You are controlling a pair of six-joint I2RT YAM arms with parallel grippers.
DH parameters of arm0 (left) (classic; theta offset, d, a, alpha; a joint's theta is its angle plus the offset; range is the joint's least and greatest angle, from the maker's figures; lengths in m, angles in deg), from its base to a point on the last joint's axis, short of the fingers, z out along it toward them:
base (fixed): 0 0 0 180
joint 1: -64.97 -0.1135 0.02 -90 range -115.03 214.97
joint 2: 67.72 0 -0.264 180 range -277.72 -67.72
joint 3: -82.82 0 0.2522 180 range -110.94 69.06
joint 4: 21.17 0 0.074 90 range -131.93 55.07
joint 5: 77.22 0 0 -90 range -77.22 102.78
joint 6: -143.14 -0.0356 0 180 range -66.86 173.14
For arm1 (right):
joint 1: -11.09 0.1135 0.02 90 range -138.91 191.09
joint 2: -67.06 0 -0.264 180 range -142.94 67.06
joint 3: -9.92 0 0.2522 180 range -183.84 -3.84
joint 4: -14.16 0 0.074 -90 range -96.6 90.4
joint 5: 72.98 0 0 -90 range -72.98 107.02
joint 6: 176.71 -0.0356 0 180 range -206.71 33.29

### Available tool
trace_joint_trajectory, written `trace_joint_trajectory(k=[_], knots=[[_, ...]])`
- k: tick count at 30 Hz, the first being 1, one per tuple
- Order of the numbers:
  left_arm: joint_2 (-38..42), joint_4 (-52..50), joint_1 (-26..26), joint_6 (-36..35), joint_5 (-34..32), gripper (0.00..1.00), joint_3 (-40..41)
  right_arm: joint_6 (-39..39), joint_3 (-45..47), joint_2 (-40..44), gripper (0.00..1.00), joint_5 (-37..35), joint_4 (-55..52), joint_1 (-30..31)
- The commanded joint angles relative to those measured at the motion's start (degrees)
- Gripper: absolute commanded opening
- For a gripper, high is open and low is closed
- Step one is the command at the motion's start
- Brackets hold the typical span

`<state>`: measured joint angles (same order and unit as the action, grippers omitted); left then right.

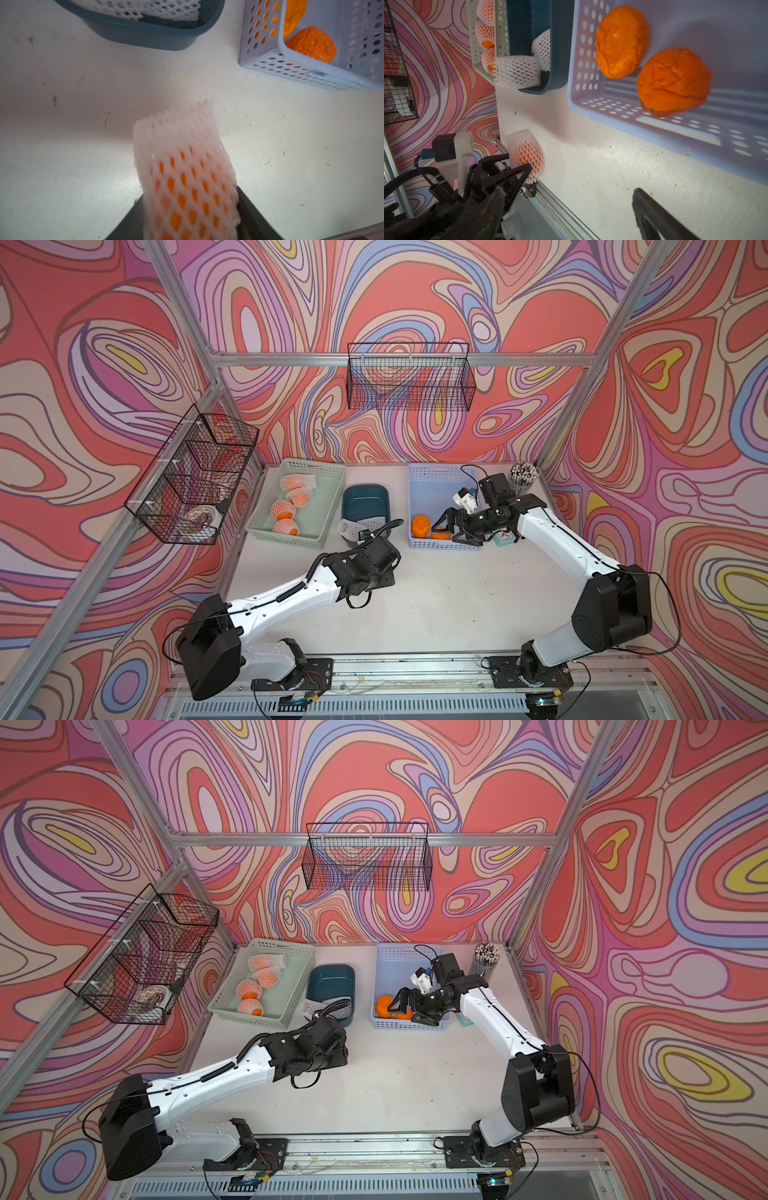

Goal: Remove foam nets from oranges
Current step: Place the orange at the center of the board.

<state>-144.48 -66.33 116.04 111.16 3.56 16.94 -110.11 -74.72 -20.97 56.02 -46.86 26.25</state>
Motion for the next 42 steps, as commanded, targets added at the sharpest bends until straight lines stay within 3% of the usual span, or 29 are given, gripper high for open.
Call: trace_joint_trajectory(k=[1,14,23,32,42], knots=[[-2.9,5.9,0.4,2.1,1.6,0.59,2.1,-1.8,2.8,1.0,0.98,0.0,0.7,1.0],[-12.5,10.5,1.3,2.8,3.7,0.58,2.9,-4.0,6.4,1.8,0.98,-1.3,2.9,3.5],[-12.0,12.1,1.3,4.2,4.1,0.80,5.3,-3.9,7.4,1.4,0.98,-1.8,2.6,4.2],[-6.4,10.9,1.4,6.0,3.8,0.88,6.1,-4.5,8.1,0.7,0.98,-2.0,3.5,4.6],[9.1,9.2,-0.9,9.6,4.9,0.91,11.2,-6.0,8.0,-2.1,0.98,-0.5,6.4,6.5]])
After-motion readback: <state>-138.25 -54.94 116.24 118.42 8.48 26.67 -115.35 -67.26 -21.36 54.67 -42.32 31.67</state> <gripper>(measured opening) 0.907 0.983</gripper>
